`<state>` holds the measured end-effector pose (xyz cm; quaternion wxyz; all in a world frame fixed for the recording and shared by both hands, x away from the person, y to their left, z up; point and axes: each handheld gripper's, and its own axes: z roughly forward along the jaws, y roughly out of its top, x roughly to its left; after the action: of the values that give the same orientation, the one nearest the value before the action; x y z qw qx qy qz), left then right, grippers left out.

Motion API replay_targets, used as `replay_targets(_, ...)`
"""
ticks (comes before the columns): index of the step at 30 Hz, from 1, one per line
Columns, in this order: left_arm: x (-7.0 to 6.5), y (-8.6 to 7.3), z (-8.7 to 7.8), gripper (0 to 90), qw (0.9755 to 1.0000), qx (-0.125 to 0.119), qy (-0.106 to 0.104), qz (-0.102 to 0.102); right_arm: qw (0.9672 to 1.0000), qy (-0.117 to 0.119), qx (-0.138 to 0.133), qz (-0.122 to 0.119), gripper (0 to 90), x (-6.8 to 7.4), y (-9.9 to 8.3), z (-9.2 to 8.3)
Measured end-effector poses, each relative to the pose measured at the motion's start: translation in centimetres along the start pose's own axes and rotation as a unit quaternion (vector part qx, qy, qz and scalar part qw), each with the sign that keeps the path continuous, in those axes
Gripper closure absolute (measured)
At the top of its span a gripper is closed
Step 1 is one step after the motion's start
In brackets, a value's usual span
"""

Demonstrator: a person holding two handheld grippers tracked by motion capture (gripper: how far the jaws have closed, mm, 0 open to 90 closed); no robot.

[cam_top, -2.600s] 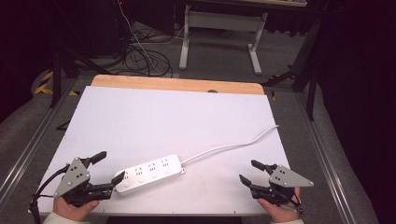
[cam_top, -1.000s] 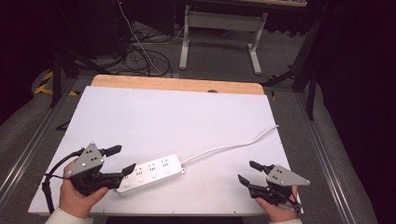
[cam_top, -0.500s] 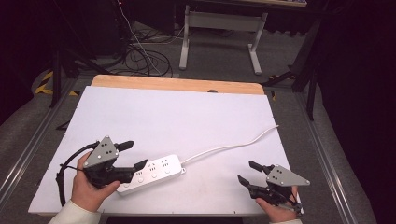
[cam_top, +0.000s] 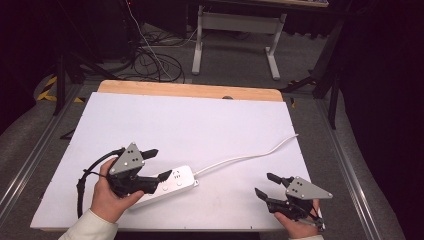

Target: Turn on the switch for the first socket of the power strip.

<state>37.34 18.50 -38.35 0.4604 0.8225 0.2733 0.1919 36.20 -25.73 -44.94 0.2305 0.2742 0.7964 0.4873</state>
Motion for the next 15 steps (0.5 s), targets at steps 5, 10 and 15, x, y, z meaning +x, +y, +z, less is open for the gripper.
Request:
replay_targets(5, -0.1, 0.6, 0.6, 30.4, 1.0, 0.002, -0.006, 0.002, 1.0, 0.0, 0.0, 0.0, 37.6, 0.0, 0.0, 0.0)
replay_targets(10, -0.7, 1.3, 1.6, 32.0, 0.9995, 0.013, -0.014, 0.024, 1.0, 0.0, -0.001, 0.002, 37.6, 0.0, 0.0, -0.1)
replay_targets(15, -0.8, 1.4, 2.2, 42.6, 0.9987, 0.038, -0.031, 0.018, 1.0, 0.001, -0.002, 0.001, 37.6, -0.1, 0.0, -0.1)
